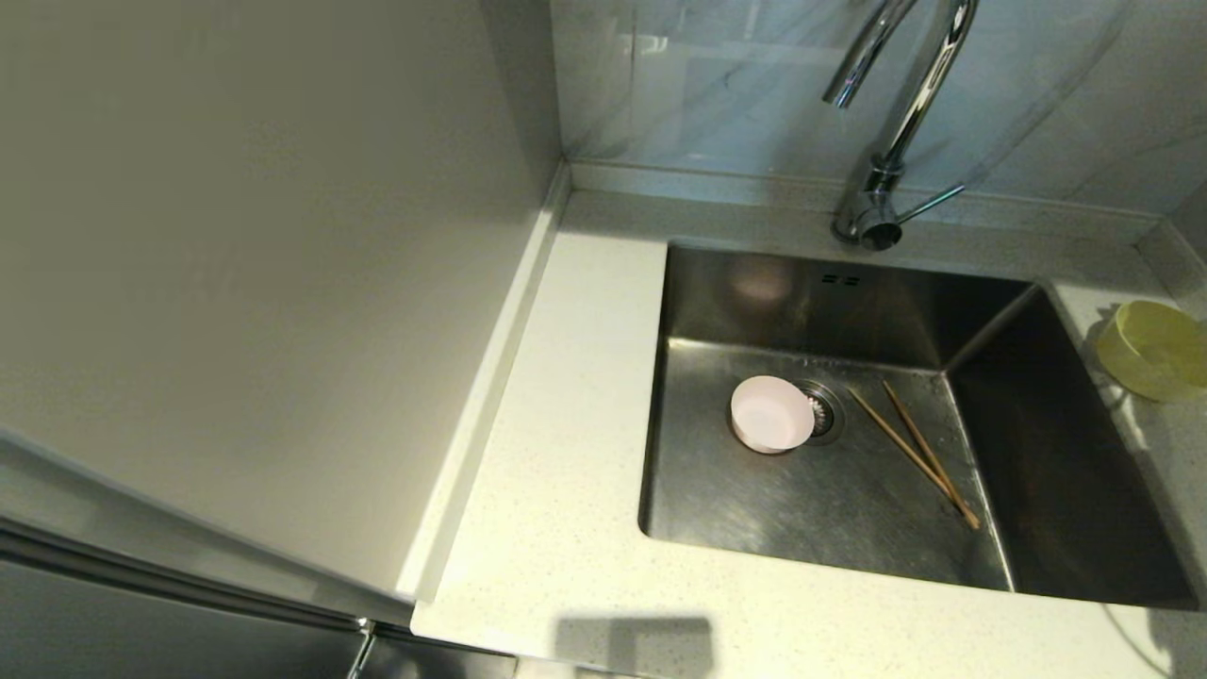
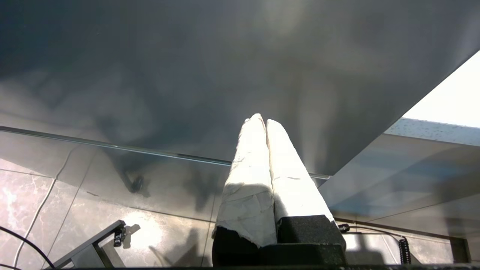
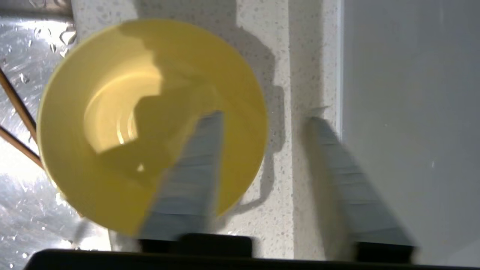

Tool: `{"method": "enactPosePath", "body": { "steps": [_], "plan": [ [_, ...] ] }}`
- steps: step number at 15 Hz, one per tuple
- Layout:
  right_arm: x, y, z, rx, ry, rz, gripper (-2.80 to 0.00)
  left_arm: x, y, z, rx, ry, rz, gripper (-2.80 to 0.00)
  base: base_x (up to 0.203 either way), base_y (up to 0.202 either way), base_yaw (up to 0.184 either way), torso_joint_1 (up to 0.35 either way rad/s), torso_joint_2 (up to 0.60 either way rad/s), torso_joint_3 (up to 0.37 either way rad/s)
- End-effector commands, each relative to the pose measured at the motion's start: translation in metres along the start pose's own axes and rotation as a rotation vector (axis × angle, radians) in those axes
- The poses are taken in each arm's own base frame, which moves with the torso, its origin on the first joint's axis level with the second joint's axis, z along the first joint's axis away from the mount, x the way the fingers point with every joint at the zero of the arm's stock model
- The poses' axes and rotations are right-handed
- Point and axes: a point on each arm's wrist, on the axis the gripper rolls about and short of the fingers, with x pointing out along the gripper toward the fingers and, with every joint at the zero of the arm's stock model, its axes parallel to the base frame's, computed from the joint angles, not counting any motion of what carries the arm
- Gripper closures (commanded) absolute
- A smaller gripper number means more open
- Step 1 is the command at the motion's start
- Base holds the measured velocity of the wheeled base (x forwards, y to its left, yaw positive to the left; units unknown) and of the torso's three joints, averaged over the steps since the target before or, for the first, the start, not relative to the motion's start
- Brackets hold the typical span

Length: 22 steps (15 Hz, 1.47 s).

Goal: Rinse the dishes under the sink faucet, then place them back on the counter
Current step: Put a bowl back to the table from the sink

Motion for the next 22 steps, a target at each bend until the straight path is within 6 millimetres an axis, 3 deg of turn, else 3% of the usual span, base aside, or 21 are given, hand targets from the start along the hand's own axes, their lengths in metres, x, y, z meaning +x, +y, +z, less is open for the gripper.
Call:
{"method": "enactPosePath", "body": {
  "steps": [1,5,8,14,15,22],
  "plan": [
    [0.002,-0.001,0.002,-0.002,-0.003,-0.002,-2.80,0.000,0.000,0.000,-0.001,-0.003,0.001,0.00,0.000,0.000,0.000,0.000,0.00,0.000],
    [-0.003,-0.004,0.010,0.005,-0.039,-0.014,-2.80,0.000,0.000,0.000,-0.001,-0.003,0.001,0.00,0.000,0.000,0.000,0.000,0.00,0.000],
    [-0.023,-0.006,0.023,0.019,-0.102,-0.011,-2.80,0.000,0.000,0.000,-0.001,-0.003,0.001,0.00,0.000,0.000,0.000,0.000,0.00,0.000],
    [-0.061,0.016,0.042,-0.011,-0.209,0.079,-2.80,0.000,0.000,0.000,-0.001,-0.003,0.001,0.00,0.000,0.000,0.000,0.000,0.00,0.000],
    [-0.065,0.020,0.043,-0.017,-0.218,0.089,0.00,0.000,0.000,0.000,-0.001,-0.003,0.001,0.00,0.000,0.000,0.000,0.000,0.00,0.000],
    [-0.080,0.055,0.046,-0.066,-0.239,0.187,0.00,0.000,0.000,0.000,-0.001,-0.003,0.001,0.00,0.000,0.000,0.000,0.000,0.00,0.000]
  ]
}}
